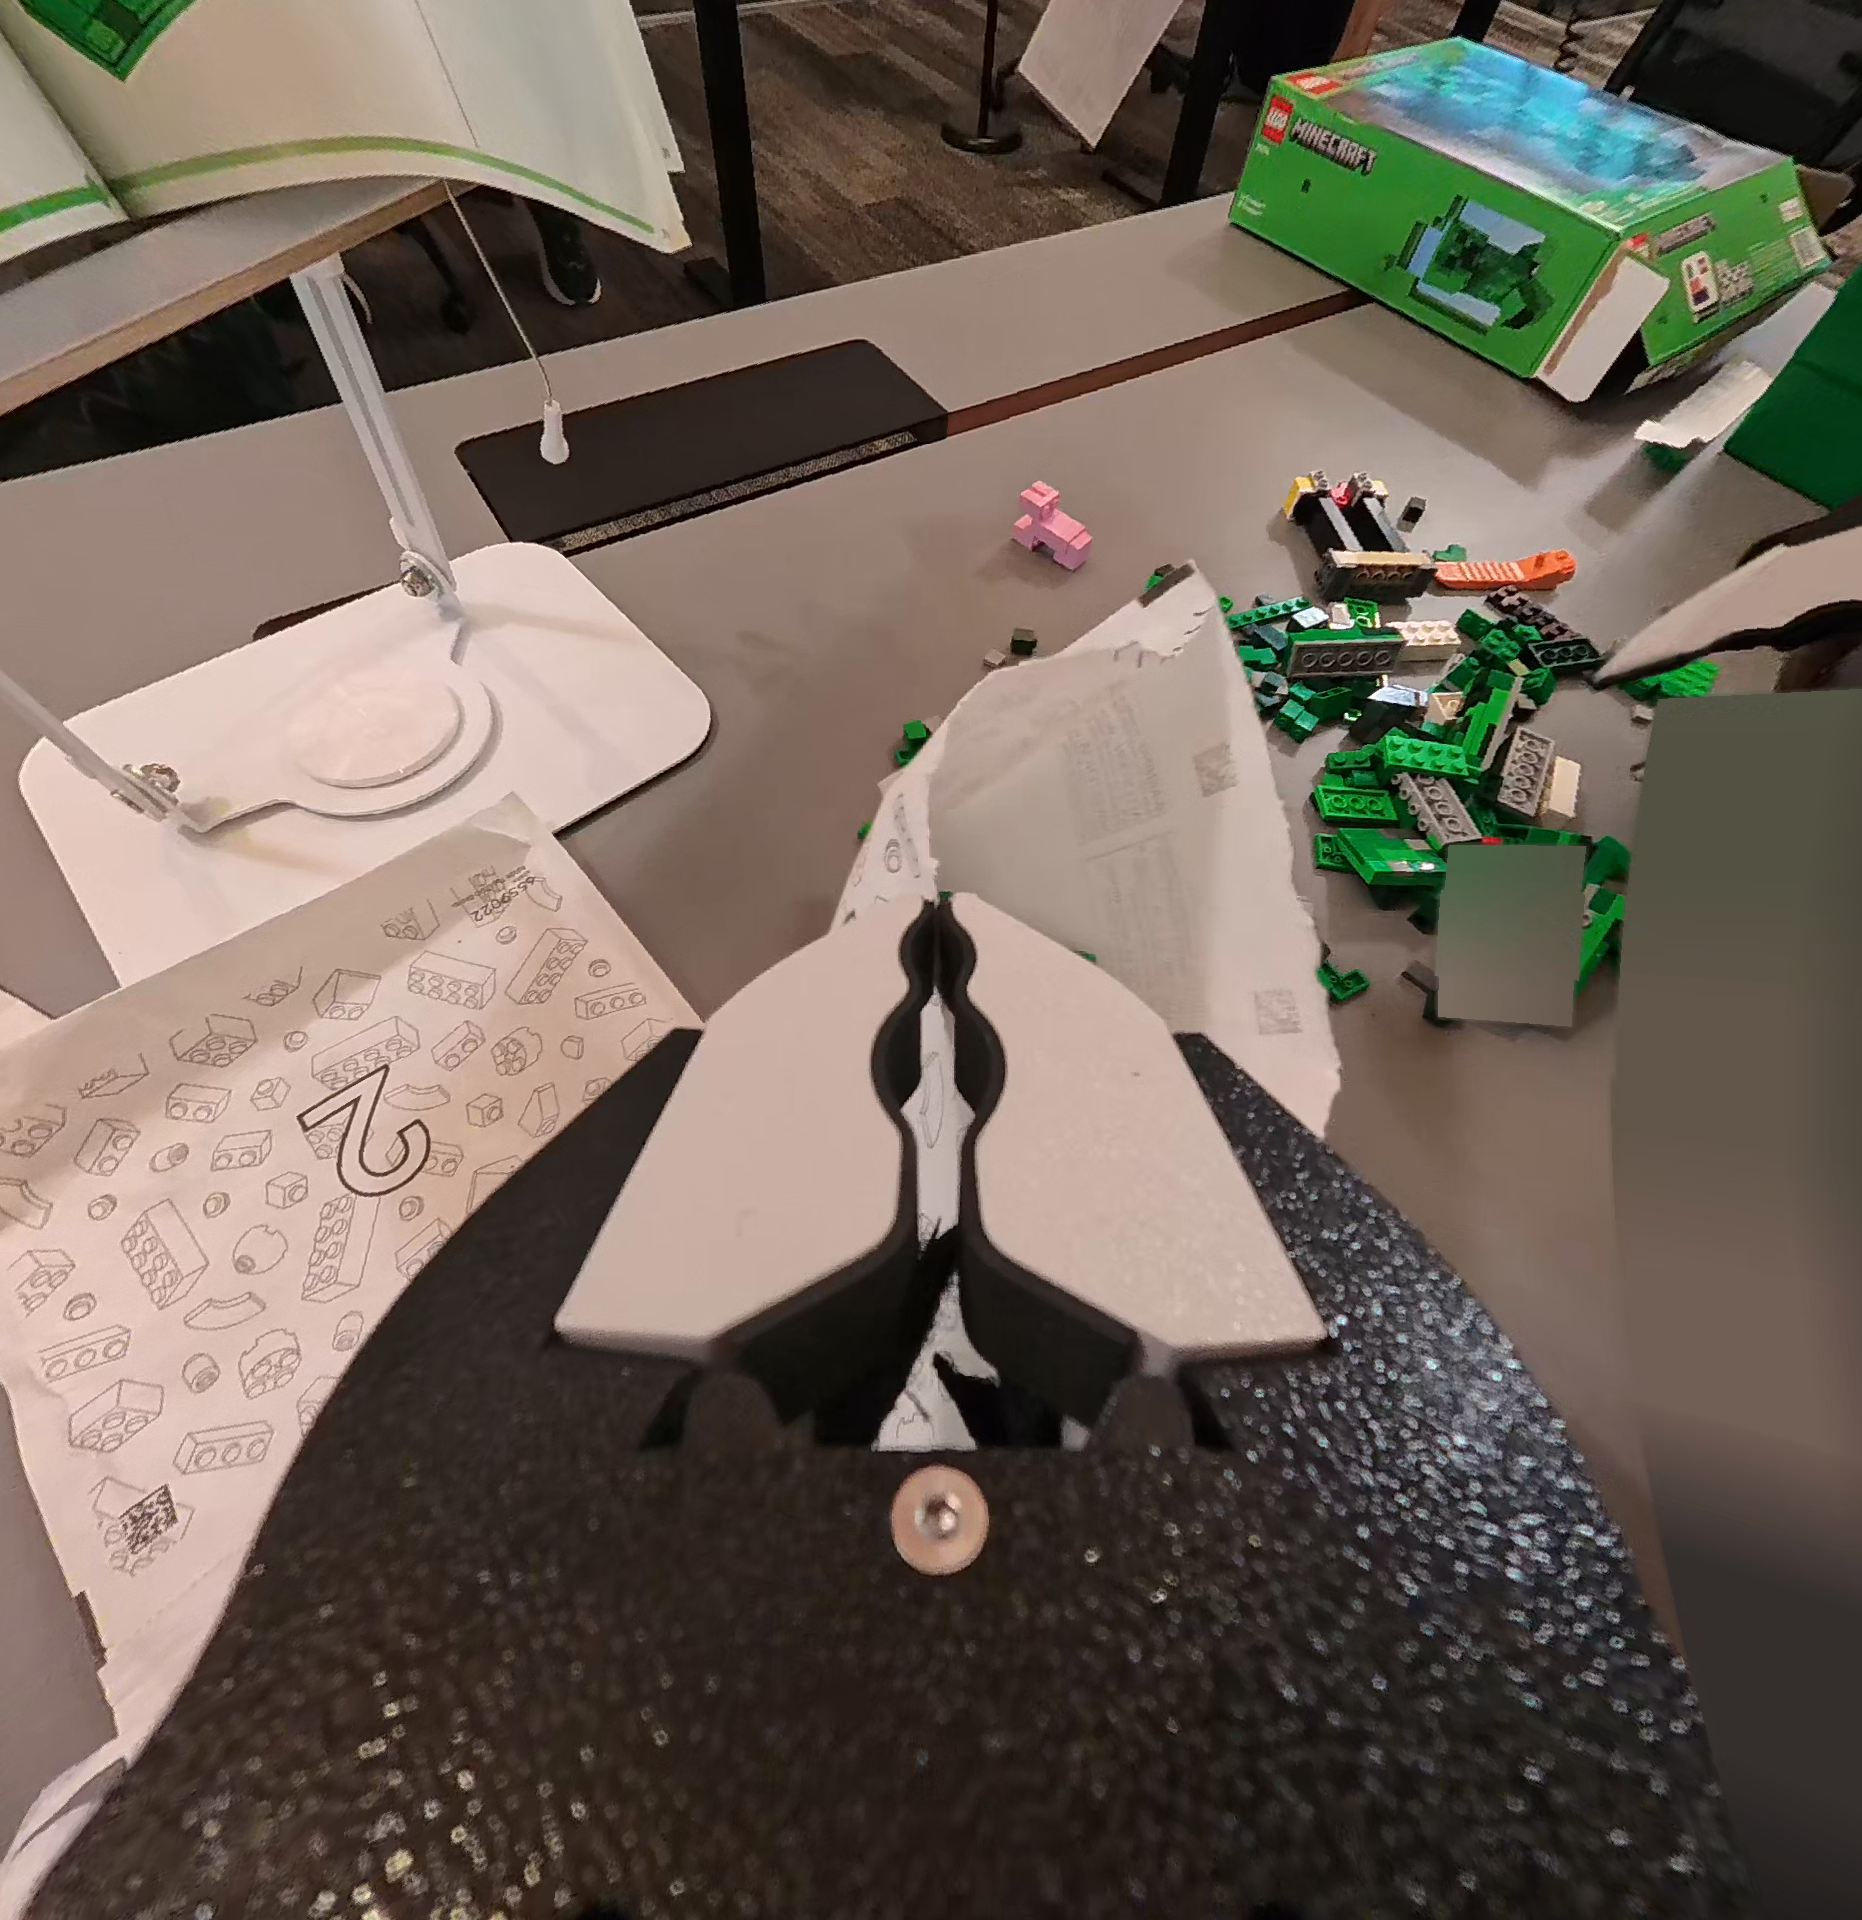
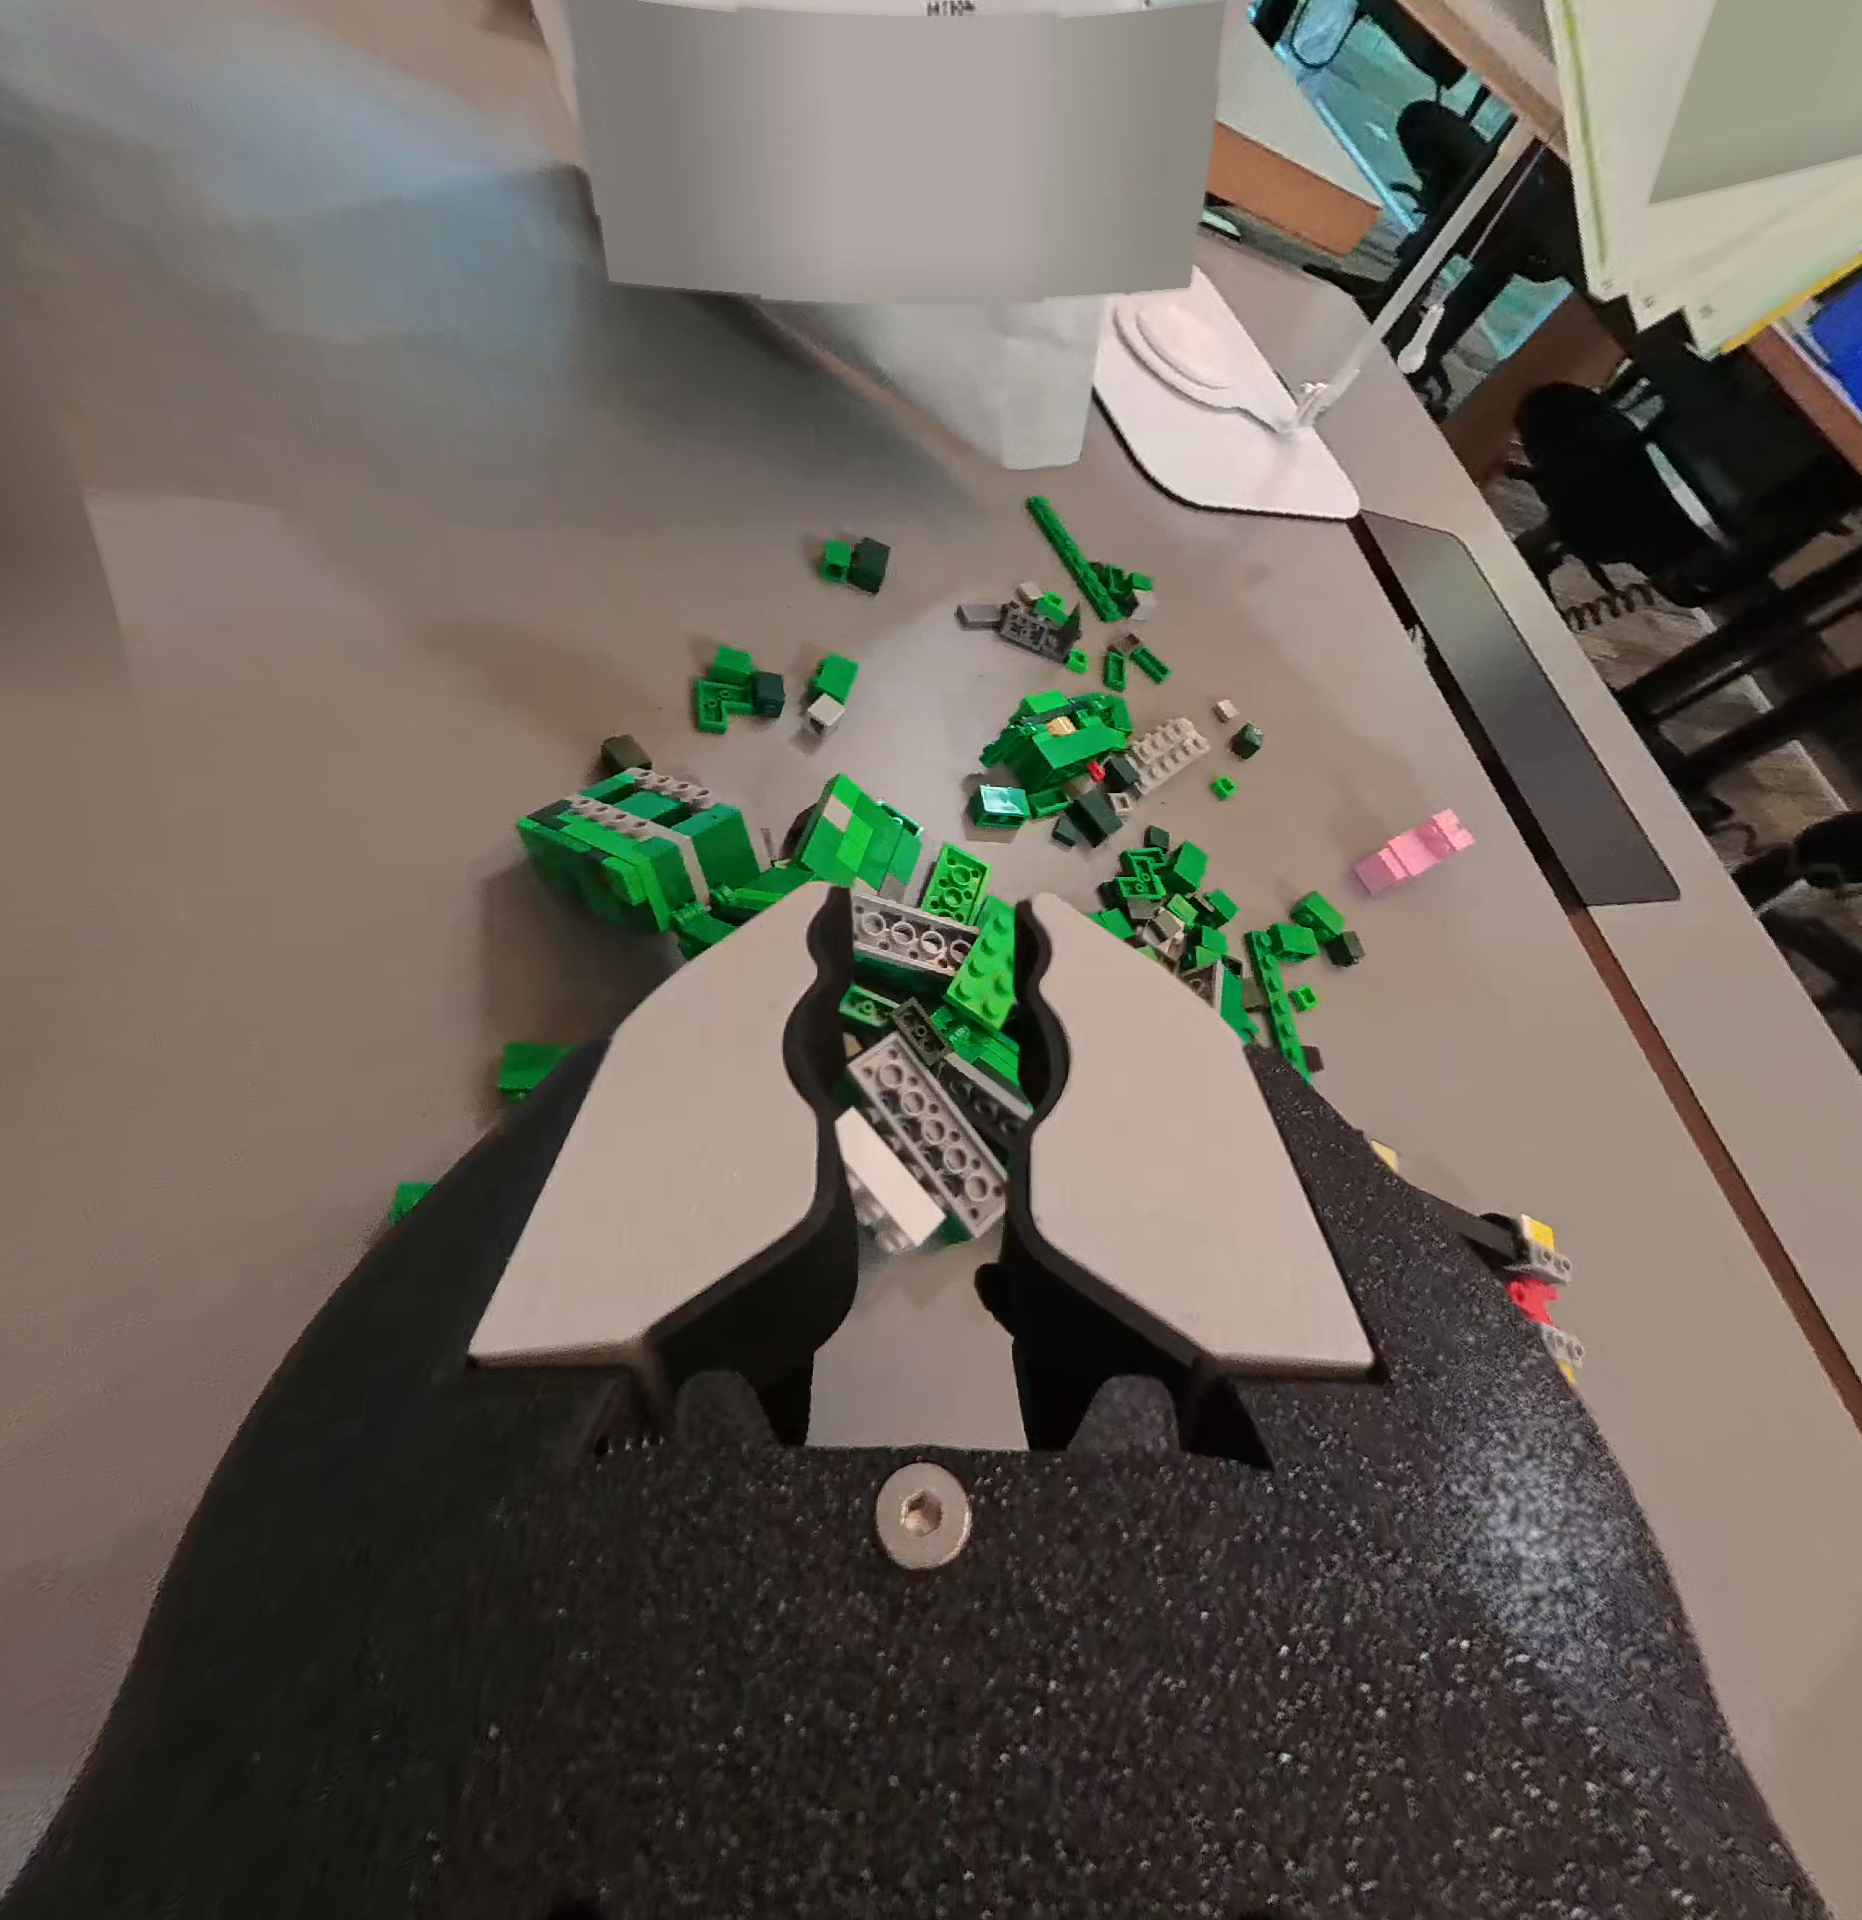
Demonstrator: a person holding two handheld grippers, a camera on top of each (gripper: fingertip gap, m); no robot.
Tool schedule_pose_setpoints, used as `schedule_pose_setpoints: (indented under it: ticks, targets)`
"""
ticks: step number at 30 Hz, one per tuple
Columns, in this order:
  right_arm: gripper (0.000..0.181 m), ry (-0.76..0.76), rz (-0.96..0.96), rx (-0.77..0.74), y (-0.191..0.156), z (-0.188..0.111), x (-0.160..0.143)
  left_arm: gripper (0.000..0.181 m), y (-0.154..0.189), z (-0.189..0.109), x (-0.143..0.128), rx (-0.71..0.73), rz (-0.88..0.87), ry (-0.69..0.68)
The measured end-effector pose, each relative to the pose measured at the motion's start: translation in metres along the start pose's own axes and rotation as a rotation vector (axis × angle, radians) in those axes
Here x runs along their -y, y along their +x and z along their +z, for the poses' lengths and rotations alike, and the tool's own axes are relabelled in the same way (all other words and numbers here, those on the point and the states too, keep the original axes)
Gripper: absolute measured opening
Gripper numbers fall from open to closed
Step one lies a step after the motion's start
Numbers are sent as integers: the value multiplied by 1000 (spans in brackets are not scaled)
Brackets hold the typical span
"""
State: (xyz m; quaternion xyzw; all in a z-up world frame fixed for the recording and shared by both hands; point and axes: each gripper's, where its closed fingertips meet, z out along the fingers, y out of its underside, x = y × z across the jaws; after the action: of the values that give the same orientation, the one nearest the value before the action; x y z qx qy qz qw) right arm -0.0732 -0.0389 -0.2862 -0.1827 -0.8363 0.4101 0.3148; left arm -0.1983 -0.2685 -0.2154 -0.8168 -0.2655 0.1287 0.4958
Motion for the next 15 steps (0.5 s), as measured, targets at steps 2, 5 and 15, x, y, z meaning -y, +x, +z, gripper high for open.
schedule_pose_setpoints:
  ticks: [2,5,15]
  targets:
    - [29,3,16,15,-1,-5,-1,0,1,0,0,-10,-2,2]
    - [25,-7,68,69,-7,-16,-9,0,2,0,0,-17,-2,3]
    - [25,-66,213,82,-25,-55,-37,0,4,0,2,-44,-14,14]
